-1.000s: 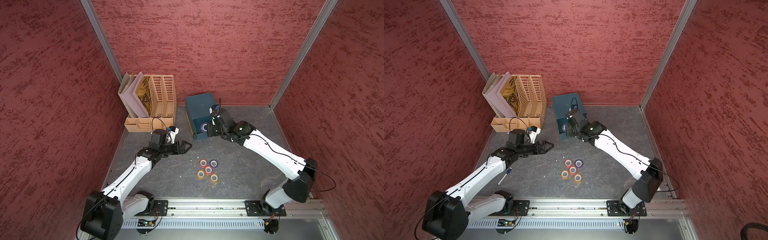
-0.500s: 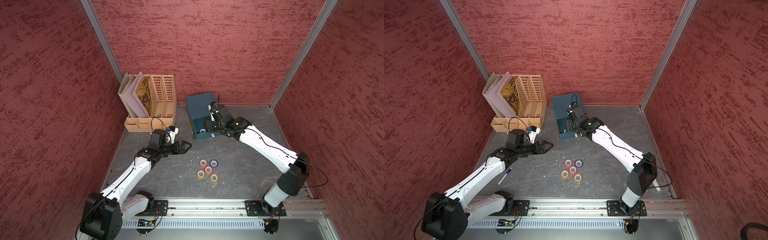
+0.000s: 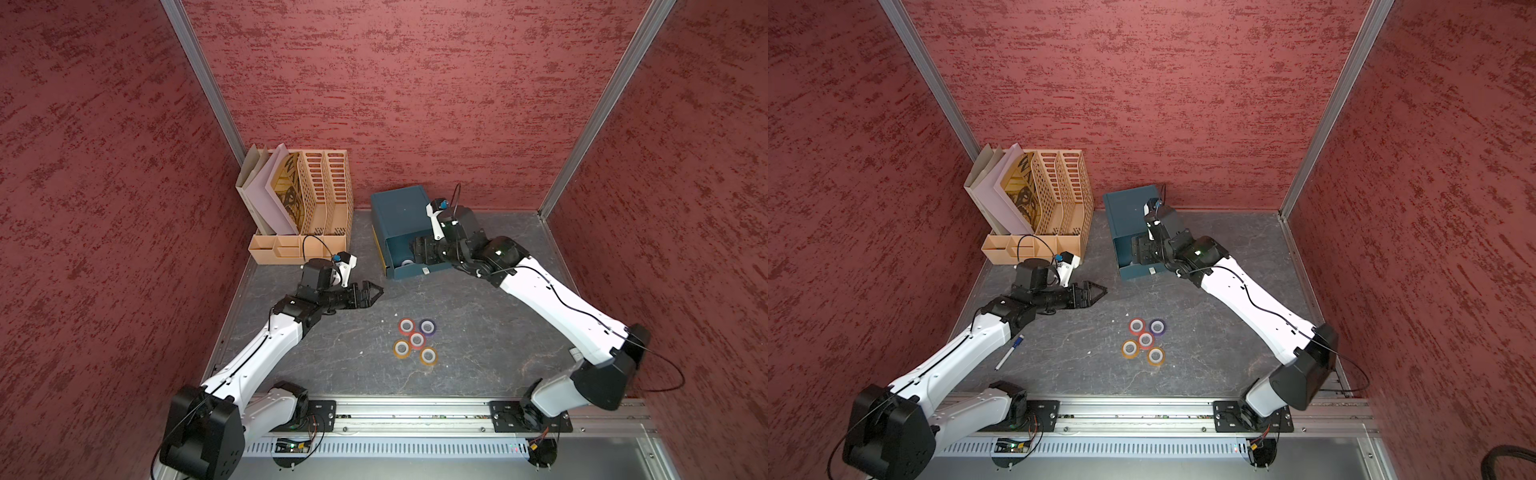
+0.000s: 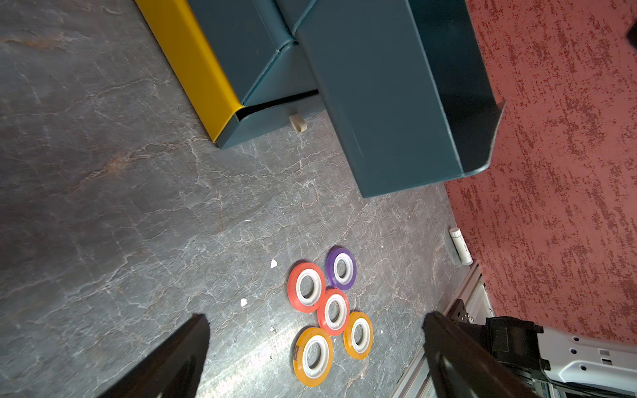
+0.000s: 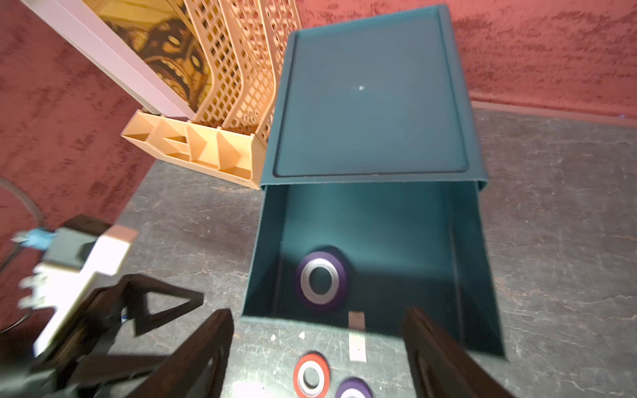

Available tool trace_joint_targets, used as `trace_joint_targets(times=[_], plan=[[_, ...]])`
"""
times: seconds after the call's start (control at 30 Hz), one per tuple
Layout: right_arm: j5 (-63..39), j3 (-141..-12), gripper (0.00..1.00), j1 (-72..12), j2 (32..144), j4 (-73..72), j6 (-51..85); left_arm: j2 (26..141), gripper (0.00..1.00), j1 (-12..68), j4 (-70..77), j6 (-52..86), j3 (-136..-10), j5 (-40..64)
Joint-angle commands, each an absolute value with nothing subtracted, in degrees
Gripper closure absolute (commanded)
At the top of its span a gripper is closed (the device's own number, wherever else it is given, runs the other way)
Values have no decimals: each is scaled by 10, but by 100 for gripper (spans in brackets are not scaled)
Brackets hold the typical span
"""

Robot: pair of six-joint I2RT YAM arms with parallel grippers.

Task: Place the transparent tape into the drawer according to color
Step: Place the tape in the drawer, then pick up the tape at the center of the board.

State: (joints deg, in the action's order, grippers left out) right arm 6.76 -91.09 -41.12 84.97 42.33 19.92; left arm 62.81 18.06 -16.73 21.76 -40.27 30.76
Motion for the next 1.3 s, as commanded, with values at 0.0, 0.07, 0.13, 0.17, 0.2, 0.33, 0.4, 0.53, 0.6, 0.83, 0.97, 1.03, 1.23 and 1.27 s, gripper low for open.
trace_joint_targets(times=[0.0, 0.07, 0.13, 0.17, 0.2, 0.33, 0.4, 0.53, 0.6, 0.83, 0.97, 1.03, 1.23, 1.27], plan=[[36, -870, 9, -409, 794, 455, 208, 629, 0, 182, -171, 205, -417, 301], [23, -836, 6, -410, 764, 457, 219, 631, 0, 182, -169, 205, -417, 301], [17, -799, 4, -410, 735, 458, 230, 633, 0, 180, -168, 205, -417, 301], [16, -780, 3, -410, 718, 459, 237, 635, 0, 181, -167, 204, -417, 301], [16, -764, 2, -409, 707, 461, 243, 636, 0, 181, -167, 204, -418, 302], [10, -697, 2, -410, 661, 471, 273, 643, 0, 181, -166, 203, -420, 304], [7, -664, 2, -410, 638, 471, 287, 644, 0, 181, -166, 203, -421, 304], [10, -590, 2, -410, 601, 465, 309, 648, 0, 180, -162, 203, -420, 308], [4, -556, 1, -410, 590, 458, 320, 647, 0, 180, -160, 203, -419, 309], [-7, -484, 2, -415, 607, 401, 336, 654, 0, 179, -149, 206, -417, 315], [2, -463, 3, -422, 647, 364, 334, 653, 0, 179, -147, 208, -415, 316], [10, -454, 4, -424, 671, 342, 333, 650, 0, 180, -148, 210, -414, 315], [44, -448, 5, -434, 745, 294, 330, 644, 0, 179, -149, 210, -409, 313], [46, -448, 5, -437, 756, 289, 328, 644, 0, 179, -150, 210, -409, 313]])
